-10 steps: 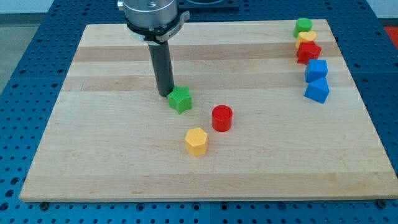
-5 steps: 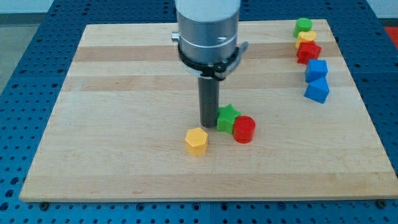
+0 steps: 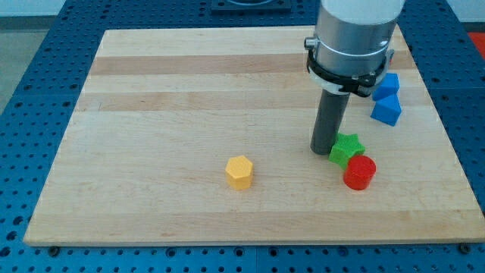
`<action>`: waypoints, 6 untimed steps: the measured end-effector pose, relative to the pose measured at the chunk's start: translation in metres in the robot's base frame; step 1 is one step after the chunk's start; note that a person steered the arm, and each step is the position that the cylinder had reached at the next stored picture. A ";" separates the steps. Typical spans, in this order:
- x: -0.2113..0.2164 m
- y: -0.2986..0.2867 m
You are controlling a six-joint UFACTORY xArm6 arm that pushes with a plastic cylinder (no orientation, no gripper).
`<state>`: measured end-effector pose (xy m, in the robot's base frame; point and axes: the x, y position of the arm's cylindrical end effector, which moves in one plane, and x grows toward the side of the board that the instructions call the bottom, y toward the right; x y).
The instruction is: Adjust the green star diagonal to the red circle
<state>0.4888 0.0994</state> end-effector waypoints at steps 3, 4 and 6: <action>0.028 -0.003; 0.028 0.013; 0.004 0.045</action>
